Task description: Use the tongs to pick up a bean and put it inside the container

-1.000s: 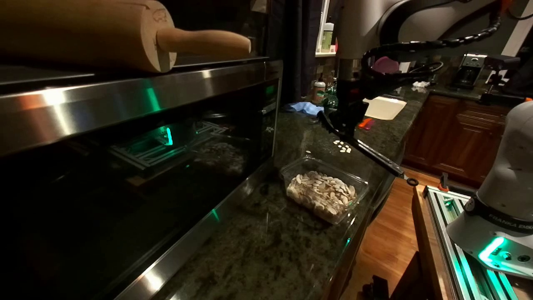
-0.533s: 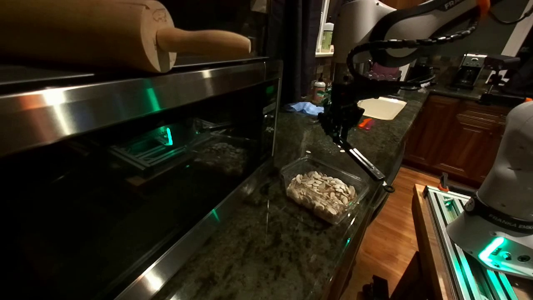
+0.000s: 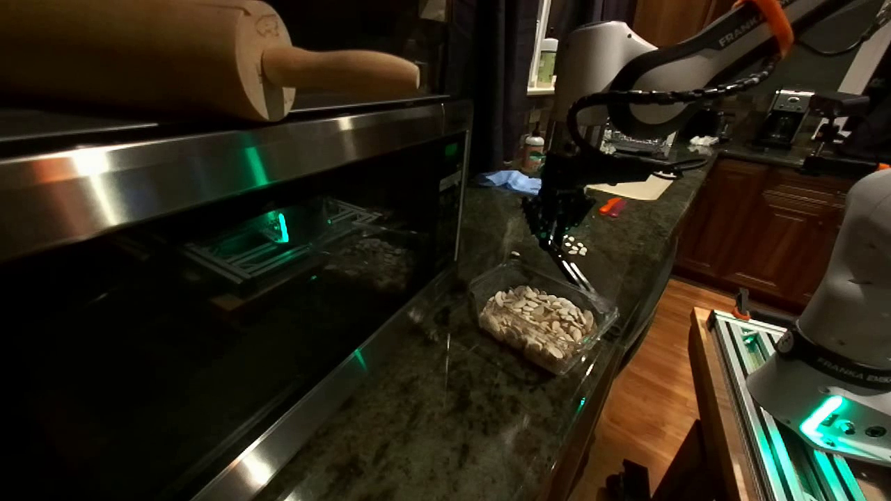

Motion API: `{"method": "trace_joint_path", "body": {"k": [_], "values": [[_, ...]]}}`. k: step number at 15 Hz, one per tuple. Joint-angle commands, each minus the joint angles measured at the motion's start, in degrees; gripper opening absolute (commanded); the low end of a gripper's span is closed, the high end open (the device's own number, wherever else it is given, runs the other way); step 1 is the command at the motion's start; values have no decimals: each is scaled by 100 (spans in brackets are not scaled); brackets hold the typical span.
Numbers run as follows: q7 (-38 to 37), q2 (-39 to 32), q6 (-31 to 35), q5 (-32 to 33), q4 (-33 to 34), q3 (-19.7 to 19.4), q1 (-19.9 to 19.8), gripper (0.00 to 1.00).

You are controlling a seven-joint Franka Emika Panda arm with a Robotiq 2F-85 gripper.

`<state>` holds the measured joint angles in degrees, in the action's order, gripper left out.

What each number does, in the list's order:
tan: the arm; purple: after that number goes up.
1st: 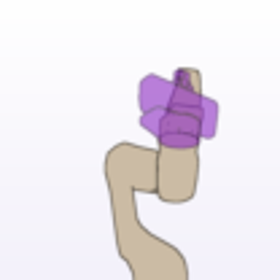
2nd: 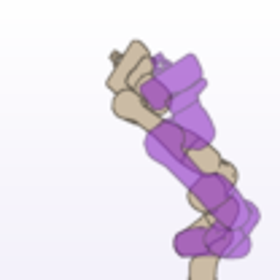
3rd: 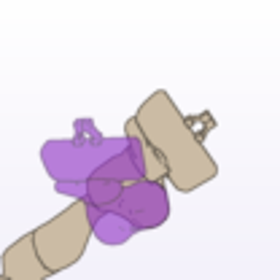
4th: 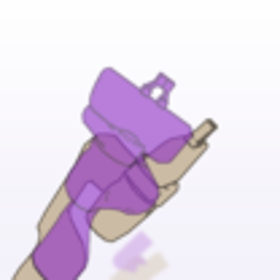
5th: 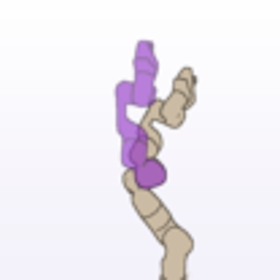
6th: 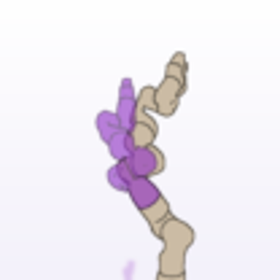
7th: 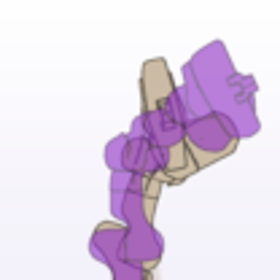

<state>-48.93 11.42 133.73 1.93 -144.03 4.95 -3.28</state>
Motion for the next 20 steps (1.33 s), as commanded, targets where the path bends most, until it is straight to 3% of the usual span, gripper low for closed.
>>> {"method": "trace_joint_path", "body": {"k": [1,8,16,17,18,20], "values": [[-337,-31,315,199,-206,-30,-64,7],[-1028,-194,471,720,-299,-36,-168,7],[-1109,-410,599,738,-329,-184,-123,7],[-1127,-406,585,759,-332,-183,-126,37],[-1161,-398,569,797,-333,-179,-133,53],[-1198,-364,541,823,-352,-187,-127,68]]}}
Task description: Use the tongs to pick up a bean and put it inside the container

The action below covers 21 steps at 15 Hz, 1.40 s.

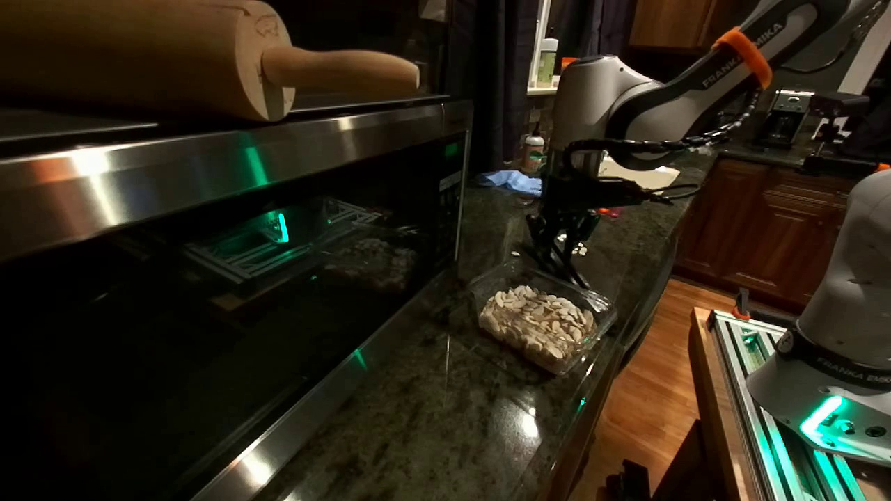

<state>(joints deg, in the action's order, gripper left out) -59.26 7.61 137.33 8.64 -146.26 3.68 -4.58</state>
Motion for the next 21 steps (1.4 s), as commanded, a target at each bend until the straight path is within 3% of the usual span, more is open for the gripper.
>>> {"method": "trace_joint_path", "body": {"k": [1,4,5,14,21], "values": [[-215,104,135,192,-146,-50,10,74],[-277,378,55,237,-212,-31,28,98],[-274,455,39,230,-227,-26,31,100],[-201,753,-15,123,-402,69,26,100],[-225,2450,-1730,277,-577,499,128,100]]}}
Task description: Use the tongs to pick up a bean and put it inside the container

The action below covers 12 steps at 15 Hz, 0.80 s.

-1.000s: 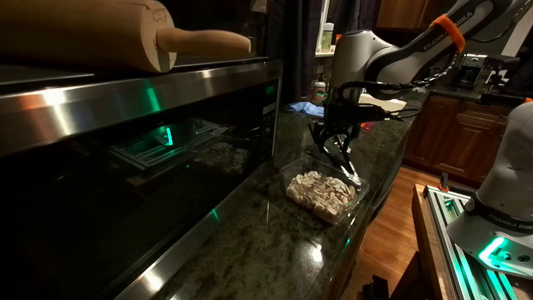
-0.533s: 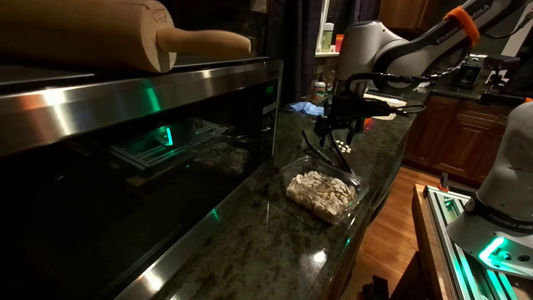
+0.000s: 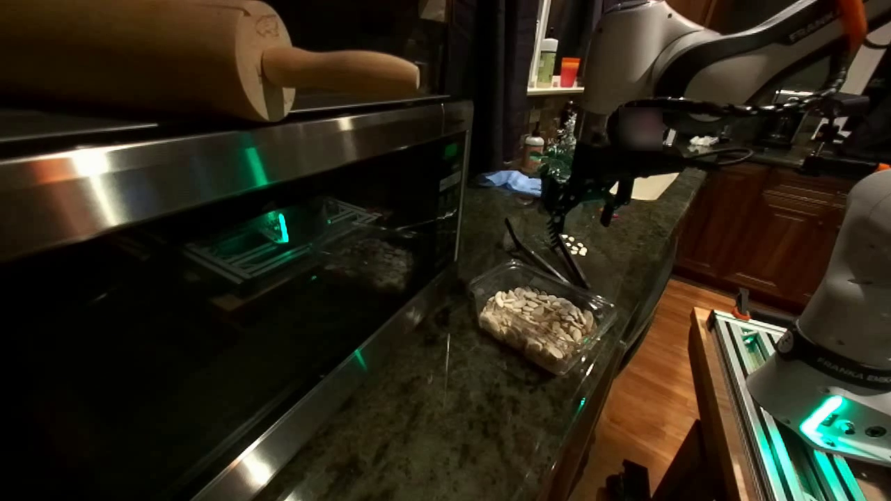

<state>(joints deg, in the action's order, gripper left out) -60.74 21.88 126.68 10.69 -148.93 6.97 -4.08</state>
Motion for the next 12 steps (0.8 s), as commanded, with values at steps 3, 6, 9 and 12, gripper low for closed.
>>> {"method": "trace_joint_path", "body": {"k": [3,6,9,12], "values": [[-42,1693,-1293,-18,-300,308,129,100],[-19,2226,-1567,-139,-345,379,179,100],[-13,2598,-1642,-222,-429,448,205,100],[48,2440,-1564,-167,-269,500,103,100]]}}
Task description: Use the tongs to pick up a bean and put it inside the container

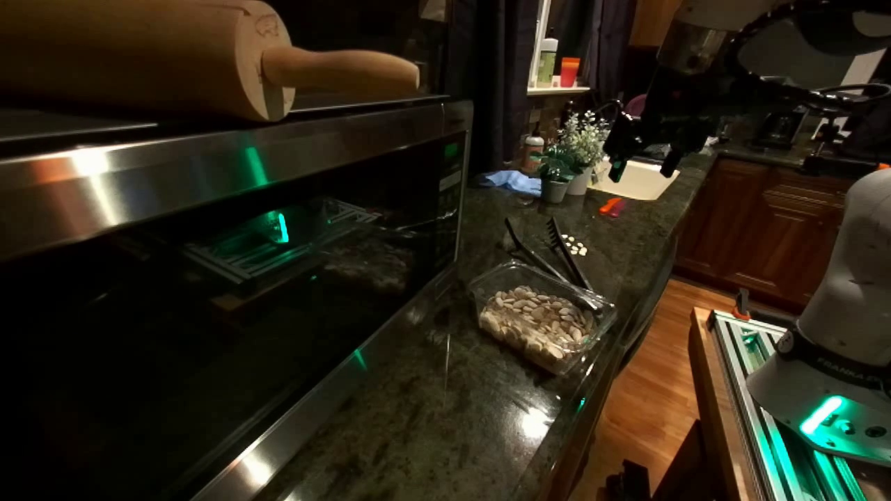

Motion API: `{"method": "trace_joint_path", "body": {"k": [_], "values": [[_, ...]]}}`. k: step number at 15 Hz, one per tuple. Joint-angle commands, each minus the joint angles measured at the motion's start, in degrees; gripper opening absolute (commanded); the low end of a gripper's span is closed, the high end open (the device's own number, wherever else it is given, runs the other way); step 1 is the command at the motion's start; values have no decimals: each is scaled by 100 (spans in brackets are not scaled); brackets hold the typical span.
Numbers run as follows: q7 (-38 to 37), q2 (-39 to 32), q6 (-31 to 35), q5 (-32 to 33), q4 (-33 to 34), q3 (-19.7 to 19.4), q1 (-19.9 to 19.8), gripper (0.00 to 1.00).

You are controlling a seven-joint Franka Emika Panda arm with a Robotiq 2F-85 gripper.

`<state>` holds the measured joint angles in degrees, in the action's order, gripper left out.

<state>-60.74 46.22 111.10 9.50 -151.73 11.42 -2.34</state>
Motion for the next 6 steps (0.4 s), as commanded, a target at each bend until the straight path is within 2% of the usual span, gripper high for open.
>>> {"method": "trace_joint_path", "body": {"k": [1,6], "values": [[48,82,-6,-60,-15,78,-70,100],[49,179,-6,-82,-55,101,-69,100]]}}
